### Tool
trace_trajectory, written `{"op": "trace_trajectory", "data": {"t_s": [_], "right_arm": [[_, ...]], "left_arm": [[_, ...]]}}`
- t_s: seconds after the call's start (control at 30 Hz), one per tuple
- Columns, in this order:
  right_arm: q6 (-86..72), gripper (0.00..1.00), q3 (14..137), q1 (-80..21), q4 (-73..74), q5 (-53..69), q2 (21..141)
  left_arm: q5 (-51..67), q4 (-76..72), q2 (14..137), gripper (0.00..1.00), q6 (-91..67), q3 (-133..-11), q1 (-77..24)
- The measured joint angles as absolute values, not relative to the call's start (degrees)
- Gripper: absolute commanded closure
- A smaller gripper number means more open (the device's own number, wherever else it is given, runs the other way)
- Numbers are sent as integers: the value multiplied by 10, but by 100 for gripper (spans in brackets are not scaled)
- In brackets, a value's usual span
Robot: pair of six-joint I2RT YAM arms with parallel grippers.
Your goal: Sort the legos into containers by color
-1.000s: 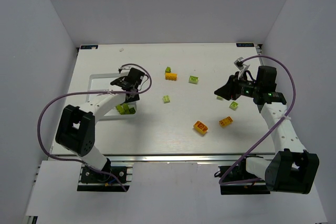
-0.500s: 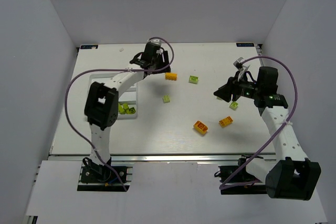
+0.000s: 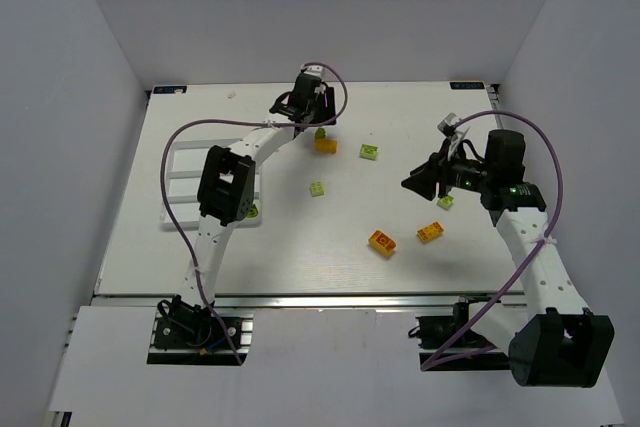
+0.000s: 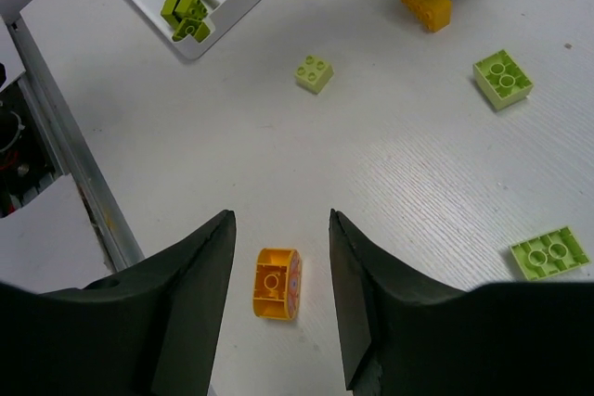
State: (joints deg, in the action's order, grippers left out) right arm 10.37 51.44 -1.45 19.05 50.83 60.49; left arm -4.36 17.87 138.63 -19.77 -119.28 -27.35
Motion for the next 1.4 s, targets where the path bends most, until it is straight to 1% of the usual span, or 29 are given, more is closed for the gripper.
{"op": "trace_trajectory", "data": {"t_s": [0.13, 0.3, 0.43, 0.53, 0.57, 0.67, 0.7, 0.77, 0.87, 0.9, 0.97, 1.03, 1.07, 1.1, 1.2, 1.3, 1.4], "right_arm": [[110, 49, 514, -23, 191, 508, 605], [110, 49, 514, -25, 191, 508, 605], [110, 49, 514, -27, 191, 507, 605], [110, 49, 514, -27, 191, 507, 606], [110, 49, 514, -27, 191, 507, 607], [110, 50, 514, -28, 191, 504, 609], [110, 50, 514, -28, 191, 502, 609], [110, 50, 514, -28, 191, 500, 609], [110, 51, 512, -28, 190, 496, 609], [110, 52, 510, -28, 190, 495, 609], [110, 54, 507, -28, 190, 492, 611], [111, 60, 507, -28, 190, 489, 614], [113, 63, 507, -28, 190, 487, 616], [114, 70, 507, -28, 189, 484, 620], [119, 79, 507, -32, 189, 478, 631], [121, 80, 507, -39, 189, 472, 639], [121, 80, 507, -45, 189, 467, 639]], "left_arm": [[-55, 180, 1413, 30, -194, -1227, -274], [-67, 202, 1438, 30, -191, -1227, -274], [-74, 206, 1440, 33, -186, -1212, -274], [-81, 202, 1437, 44, -183, -1202, -274], [-83, 201, 1436, 51, -183, -1200, -274], [-88, 200, 1434, 67, -182, -1194, -275], [-90, 199, 1433, 76, -181, -1193, -276], [-93, 197, 1428, 84, -180, -1186, -277], [-99, 197, 1415, 90, -181, -1166, -279], [-102, 197, 1406, 94, -182, -1153, -279], [-110, 194, 1373, 99, -185, -1107, -279], [-118, 201, 1323, 100, -191, -1053, -278], [-123, 202, 1286, 100, -198, -1016, -277], [-127, 203, 1250, 100, -204, -987, -275], [-147, 198, 1115, 100, -224, -888, -268], [-174, 206, 976, 100, -246, -811, -250], [-206, 225, 888, 100, -264, -755, -224]]}}
